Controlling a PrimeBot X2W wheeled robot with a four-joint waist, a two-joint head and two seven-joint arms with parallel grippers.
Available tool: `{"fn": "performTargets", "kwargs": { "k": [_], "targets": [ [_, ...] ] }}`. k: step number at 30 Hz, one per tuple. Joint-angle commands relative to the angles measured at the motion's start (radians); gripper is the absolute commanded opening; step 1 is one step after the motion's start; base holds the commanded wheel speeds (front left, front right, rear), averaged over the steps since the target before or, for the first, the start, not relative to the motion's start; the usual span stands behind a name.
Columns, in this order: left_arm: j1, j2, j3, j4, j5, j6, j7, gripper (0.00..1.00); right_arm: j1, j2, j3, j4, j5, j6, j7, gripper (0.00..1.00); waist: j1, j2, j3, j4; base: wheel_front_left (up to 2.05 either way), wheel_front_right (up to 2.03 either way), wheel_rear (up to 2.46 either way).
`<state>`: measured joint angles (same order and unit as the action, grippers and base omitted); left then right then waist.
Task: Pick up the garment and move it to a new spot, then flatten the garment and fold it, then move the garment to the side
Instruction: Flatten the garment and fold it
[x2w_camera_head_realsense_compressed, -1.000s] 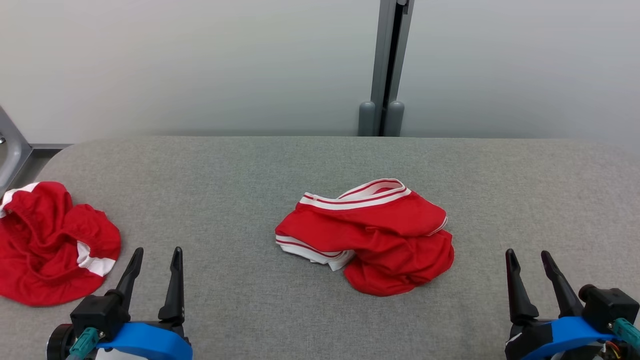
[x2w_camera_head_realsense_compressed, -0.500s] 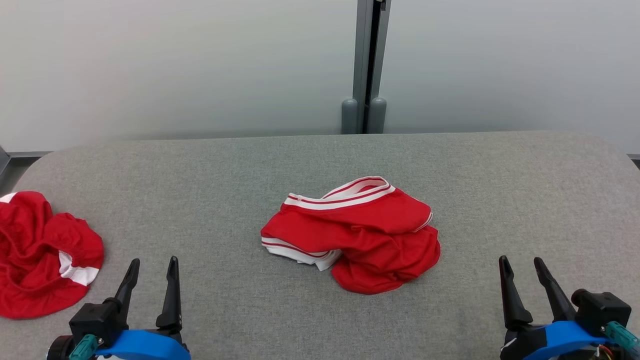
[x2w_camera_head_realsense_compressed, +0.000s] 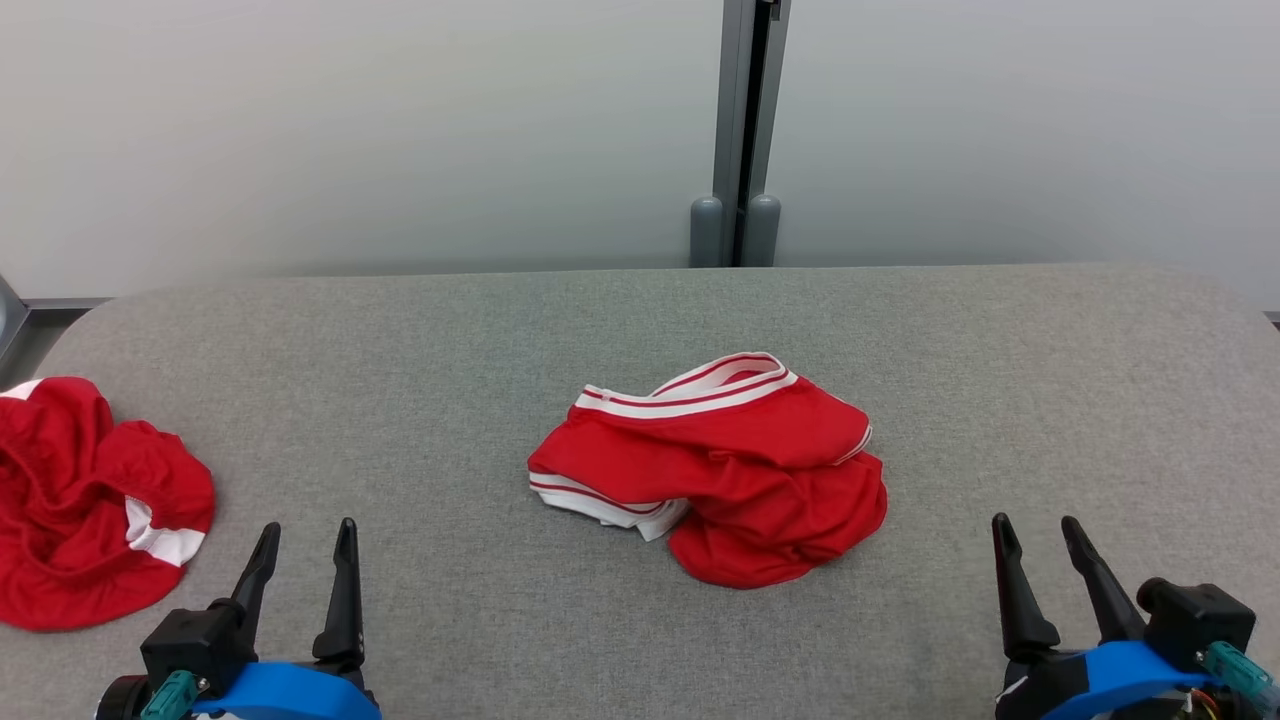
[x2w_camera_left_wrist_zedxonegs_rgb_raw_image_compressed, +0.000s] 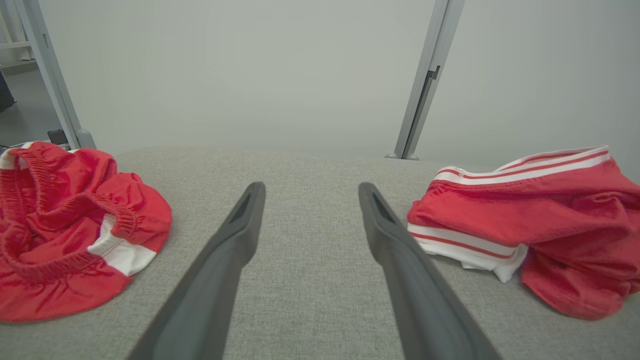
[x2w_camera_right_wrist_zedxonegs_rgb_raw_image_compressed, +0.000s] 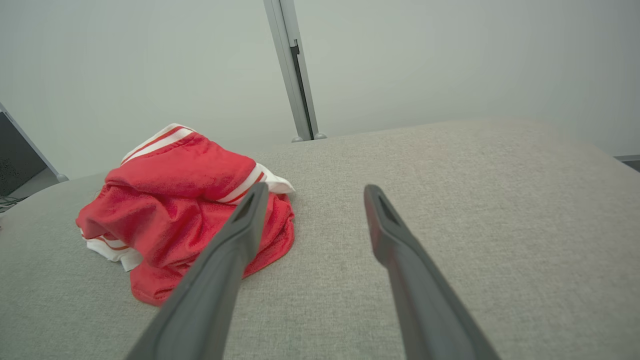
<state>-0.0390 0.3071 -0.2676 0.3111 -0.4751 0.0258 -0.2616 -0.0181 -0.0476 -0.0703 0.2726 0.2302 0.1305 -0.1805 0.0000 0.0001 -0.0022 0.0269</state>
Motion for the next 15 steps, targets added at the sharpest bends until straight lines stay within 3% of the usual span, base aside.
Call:
{"fn": "performTargets", "kwargs": {
  "k": [1,6,9,15],
  "targets": [
    [-0.008,-0.003,0.002,-0.002,0.002,0.000,-0.005,1.00,-0.019,-0.005,0.011,-0.003,0.006,0.000,0.010,1.00,0.0000,-0.0001,0.001,0.003,0.00,0.00,0.00],
    [-0.017,-0.009,0.001,-0.015,0.007,0.004,-0.005,1.00,-0.083,-0.005,0.053,-0.023,0.006,0.000,0.067,1.00,0.0000,-0.0001,0.014,0.010,0.00,0.00,0.00],
    [-0.031,-0.014,-0.001,-0.031,0.013,0.006,-0.005,1.00,-0.210,-0.005,0.122,-0.028,-0.022,0.000,0.249,1.00,0.0000,-0.0001,0.032,0.020,0.00,0.00,0.00],
    [-0.051,-0.017,-0.008,-0.048,0.026,0.000,-0.005,1.00,-0.387,-0.006,0.173,-0.002,-0.048,0.000,0.479,1.00,0.0000,-0.0001,0.061,0.044,0.00,0.00,0.00]
  ]
}}
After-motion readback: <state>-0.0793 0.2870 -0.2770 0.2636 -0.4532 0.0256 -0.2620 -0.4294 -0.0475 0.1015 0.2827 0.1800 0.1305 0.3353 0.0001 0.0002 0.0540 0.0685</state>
